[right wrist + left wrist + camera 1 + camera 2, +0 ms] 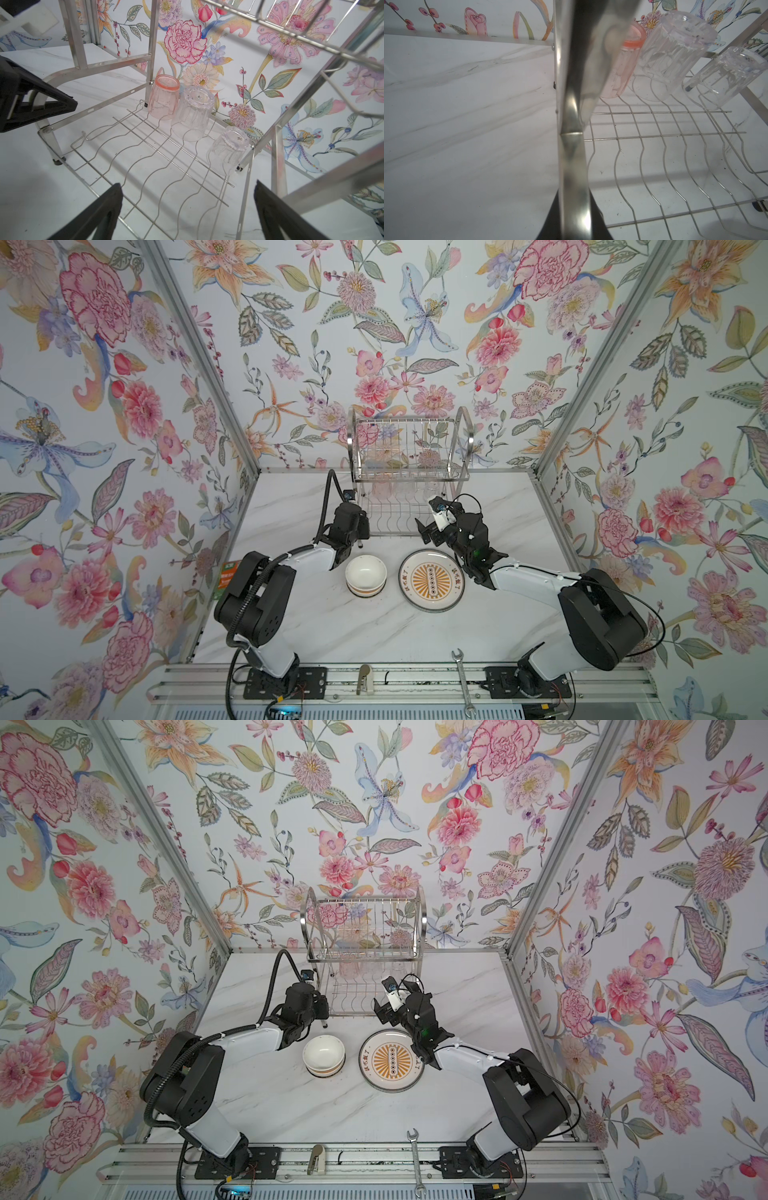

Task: Unload the mixed dishes from the dish rack
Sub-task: 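Reach the right gripper into the rack's lower tier toward the glasses, then position the right gripper around the clear glass farthest from the robot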

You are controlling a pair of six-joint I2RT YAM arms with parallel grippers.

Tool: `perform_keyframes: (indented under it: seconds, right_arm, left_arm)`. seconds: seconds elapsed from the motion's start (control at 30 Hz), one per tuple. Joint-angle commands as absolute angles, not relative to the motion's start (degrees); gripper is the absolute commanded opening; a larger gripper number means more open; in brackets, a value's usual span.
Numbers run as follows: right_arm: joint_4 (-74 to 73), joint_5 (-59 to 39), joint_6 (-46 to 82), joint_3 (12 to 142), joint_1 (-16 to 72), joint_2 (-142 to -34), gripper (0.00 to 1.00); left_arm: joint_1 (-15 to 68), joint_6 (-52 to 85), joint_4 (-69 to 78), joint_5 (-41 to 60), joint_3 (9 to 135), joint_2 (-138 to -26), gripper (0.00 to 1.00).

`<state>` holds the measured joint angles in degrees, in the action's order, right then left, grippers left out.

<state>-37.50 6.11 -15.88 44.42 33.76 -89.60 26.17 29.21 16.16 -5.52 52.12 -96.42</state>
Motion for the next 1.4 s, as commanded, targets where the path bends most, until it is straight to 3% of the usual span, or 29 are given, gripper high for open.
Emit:
perform_keyframes:
  seconds: [0.0,0.77,1.17,1.37]
  right_arm:
    - [-40.6,7.7,-16.9,47.5,33.7,-93.8,0.99]
    - [-46.7,22.1,-17.5,61.9,31.0,-113.8,0.99]
    - [-43.8,25.1,-16.4,71.0,30.1,-120.7,0.99]
    - [-41.0,21.3,-15.0,74.0,28.4,-122.5,0.99]
  left_arm:
    - [26.4,33.9,19.2,-2.1,51.6,-95.5,0.14]
    - [26.3,33.5,20.2,1.1,51.1,-95.5,0.13]
    - [26.3,32.7,19.4,1.9,51.3,-95.7,0.13]
    - [26.3,32.7,19.4,1.9,51.0,-95.5,0.13]
